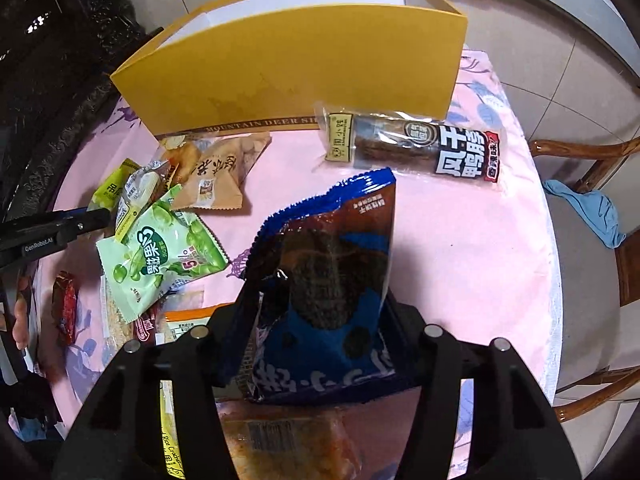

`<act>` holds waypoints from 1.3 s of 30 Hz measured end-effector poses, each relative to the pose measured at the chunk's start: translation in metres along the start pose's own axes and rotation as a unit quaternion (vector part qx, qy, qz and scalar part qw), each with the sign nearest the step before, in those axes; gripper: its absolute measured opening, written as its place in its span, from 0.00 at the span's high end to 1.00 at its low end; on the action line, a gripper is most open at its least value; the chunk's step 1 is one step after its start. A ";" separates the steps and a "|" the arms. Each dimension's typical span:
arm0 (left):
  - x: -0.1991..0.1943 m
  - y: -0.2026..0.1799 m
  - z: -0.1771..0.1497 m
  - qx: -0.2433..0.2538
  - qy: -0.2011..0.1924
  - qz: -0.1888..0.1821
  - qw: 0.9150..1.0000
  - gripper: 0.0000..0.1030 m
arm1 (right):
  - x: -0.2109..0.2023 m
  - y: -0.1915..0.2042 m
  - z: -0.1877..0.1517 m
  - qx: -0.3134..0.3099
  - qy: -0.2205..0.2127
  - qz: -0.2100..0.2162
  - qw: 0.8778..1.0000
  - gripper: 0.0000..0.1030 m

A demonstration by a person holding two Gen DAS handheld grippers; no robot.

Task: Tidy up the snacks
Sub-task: 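Carry both bags over the yellow box and open both grippers to drop them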

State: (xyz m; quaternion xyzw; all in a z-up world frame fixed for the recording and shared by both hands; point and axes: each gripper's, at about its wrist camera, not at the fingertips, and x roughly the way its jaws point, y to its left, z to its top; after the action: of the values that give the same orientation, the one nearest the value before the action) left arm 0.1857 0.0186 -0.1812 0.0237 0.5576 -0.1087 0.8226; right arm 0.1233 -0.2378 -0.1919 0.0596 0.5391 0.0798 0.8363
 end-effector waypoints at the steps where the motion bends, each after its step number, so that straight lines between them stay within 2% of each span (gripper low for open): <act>1: 0.005 -0.004 0.001 0.008 0.007 0.007 1.000 0.66 | 0.002 0.001 0.001 0.000 0.004 0.001 1.000 0.43; 3: 0.010 -0.007 0.006 0.017 0.006 0.016 1.000 0.66 | 0.004 -0.002 -0.002 0.000 0.008 0.002 1.000 0.43; 6: 0.012 -0.010 0.015 0.022 0.006 0.009 1.000 0.66 | 0.004 -0.002 -0.003 0.000 0.007 0.003 1.000 0.43; 10: 0.020 -0.018 0.021 0.063 0.018 0.035 0.997 0.70 | 0.002 -0.006 -0.001 0.003 0.001 0.006 1.000 0.43; 14: 0.008 -0.016 0.022 0.054 0.008 0.046 0.997 0.75 | -0.004 -0.006 0.001 0.007 -0.009 0.006 1.000 0.43; 20: -0.017 -0.010 0.020 0.024 -0.023 0.039 0.999 0.81 | -0.010 -0.002 0.006 0.002 -0.020 0.006 1.000 0.43; 24: -0.001 -0.008 0.019 0.024 0.002 0.029 0.999 0.81 | -0.007 0.004 0.008 -0.007 -0.013 0.006 1.000 0.43; 27: 0.009 -0.021 0.022 0.061 0.016 0.049 0.997 0.75 | -0.003 0.008 0.010 -0.010 -0.004 0.008 1.000 0.43; 29: 0.021 -0.024 0.024 0.063 0.033 0.046 0.996 0.66 | -0.003 0.011 0.011 -0.011 -0.006 0.010 1.000 0.43; 31: 0.029 -0.025 0.023 0.069 0.034 0.056 0.995 0.59 | -0.006 0.012 0.013 -0.012 -0.011 0.012 1.000 0.43; 33: 0.033 -0.028 0.021 0.079 0.029 0.069 0.994 0.59 | -0.007 0.011 0.013 -0.011 -0.013 0.012 1.000 0.43; 35: 0.034 -0.027 0.022 0.075 0.021 0.067 0.995 0.63 | -0.007 0.009 0.013 -0.010 -0.014 0.011 1.000 0.43; 37: 0.027 -0.023 0.024 0.064 0.006 0.062 0.996 0.73 | -0.008 0.008 0.012 -0.009 -0.014 0.011 1.000 0.43; 39: 0.021 -0.018 0.026 0.051 -0.003 0.059 0.997 0.77 | -0.009 0.009 0.012 -0.009 -0.016 0.012 1.000 0.43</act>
State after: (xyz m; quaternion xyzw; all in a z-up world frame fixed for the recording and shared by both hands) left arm 0.2131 -0.0068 -0.1893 0.0982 0.5464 -0.0887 0.8270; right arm 0.1301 -0.2310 -0.1771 0.0596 0.5238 0.0935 0.8446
